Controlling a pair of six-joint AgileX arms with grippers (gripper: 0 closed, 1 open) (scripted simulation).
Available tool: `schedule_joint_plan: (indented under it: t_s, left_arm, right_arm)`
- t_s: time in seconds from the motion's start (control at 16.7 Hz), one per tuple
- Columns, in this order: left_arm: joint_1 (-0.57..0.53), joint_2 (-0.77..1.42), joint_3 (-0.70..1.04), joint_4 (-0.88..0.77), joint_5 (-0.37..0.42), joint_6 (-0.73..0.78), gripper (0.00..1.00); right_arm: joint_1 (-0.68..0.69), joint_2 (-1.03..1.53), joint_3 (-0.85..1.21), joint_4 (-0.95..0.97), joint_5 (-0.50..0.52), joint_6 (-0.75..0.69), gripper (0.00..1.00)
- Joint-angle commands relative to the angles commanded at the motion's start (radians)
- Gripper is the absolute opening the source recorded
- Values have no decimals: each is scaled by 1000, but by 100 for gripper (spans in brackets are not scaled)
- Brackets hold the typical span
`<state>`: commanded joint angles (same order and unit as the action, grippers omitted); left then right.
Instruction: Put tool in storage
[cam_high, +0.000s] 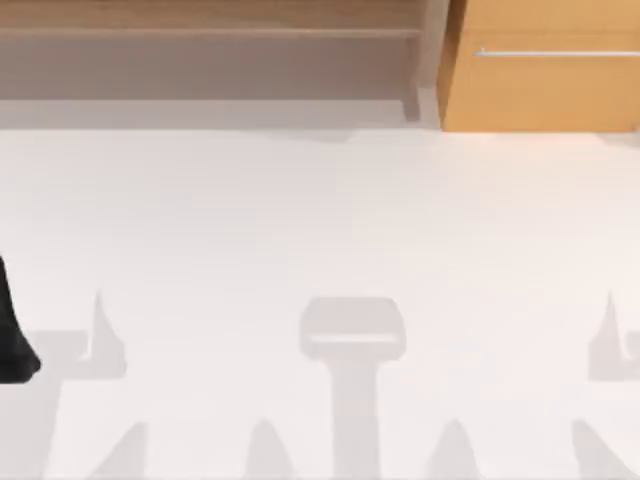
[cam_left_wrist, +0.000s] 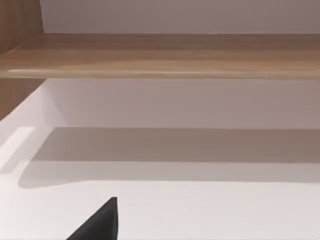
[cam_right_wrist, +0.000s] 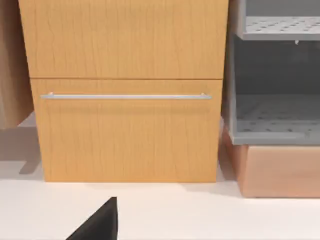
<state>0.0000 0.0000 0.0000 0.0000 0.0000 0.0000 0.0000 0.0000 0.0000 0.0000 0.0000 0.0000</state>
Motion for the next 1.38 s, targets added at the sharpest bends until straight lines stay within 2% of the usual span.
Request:
schedule_joint_plan:
  t_s: [0.24, 0.54, 0.84, 1.38]
  left_arm:
    - [0, 0, 0, 0, 0, 0, 100]
    - [0, 0, 0, 0, 0, 0, 100]
    - [0, 0, 0, 0, 0, 0, 100]
    - [0, 0, 0, 0, 0, 0, 100]
  right_arm:
    - [7, 26, 18, 22, 0, -23, 100]
    - [40, 254, 151, 193, 18, -200, 100]
    - [72, 667, 357, 476, 69, -495, 100]
    - [127, 1589, 735, 990, 171, -1131, 100]
